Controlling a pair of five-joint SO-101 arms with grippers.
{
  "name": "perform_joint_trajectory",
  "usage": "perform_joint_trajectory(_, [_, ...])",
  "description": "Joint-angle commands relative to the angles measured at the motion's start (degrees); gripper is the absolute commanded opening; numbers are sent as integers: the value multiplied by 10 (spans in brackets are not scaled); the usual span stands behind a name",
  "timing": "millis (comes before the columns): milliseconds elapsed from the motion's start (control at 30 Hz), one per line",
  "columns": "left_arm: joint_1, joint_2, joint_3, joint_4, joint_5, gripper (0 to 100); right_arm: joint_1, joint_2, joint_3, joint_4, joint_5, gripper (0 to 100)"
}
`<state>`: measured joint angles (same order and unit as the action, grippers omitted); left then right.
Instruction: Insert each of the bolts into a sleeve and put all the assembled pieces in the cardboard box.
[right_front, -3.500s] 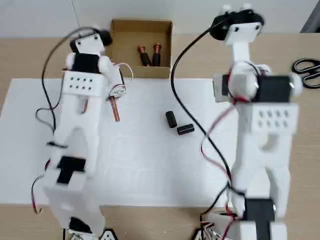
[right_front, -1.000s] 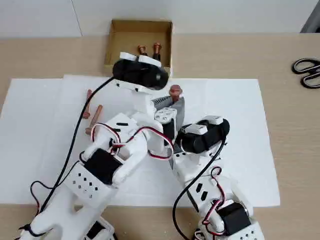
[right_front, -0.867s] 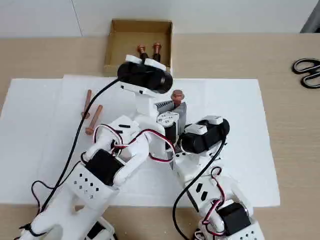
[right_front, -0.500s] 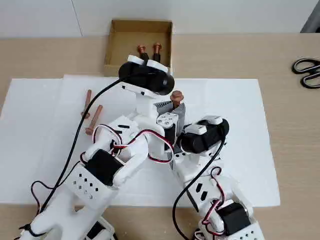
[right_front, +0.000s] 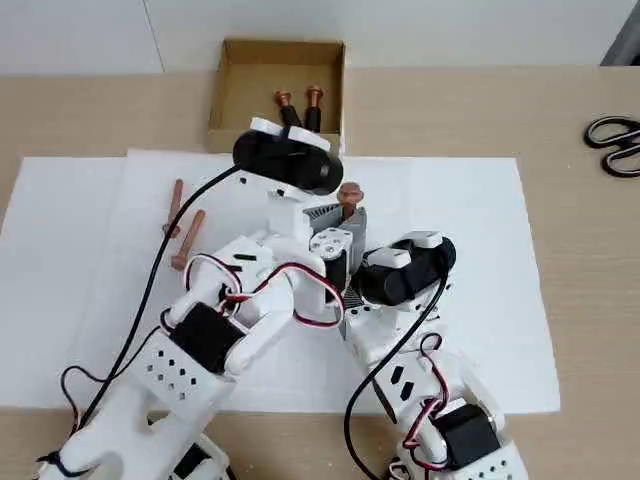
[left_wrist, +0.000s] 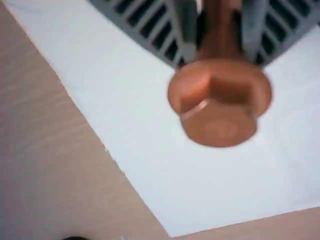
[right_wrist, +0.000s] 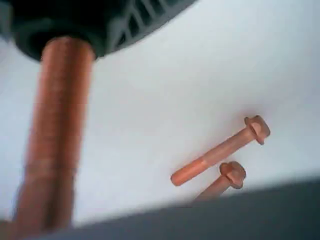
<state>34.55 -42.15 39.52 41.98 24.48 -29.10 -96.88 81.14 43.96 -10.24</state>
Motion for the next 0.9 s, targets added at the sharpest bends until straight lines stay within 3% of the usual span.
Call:
perform_joint_trajectory(0, [2, -6, 0, -23, -4, 7, 5, -12, -9, -15, -7, 4])
perform_joint_trajectory(400, [2, -6, 1, -25, -5, 7, 5, -12, -9, -15, -7, 4])
perform_joint_trajectory(867, [6, -6, 29, 85, -6, 7, 6, -13, -9, -15, -7, 4])
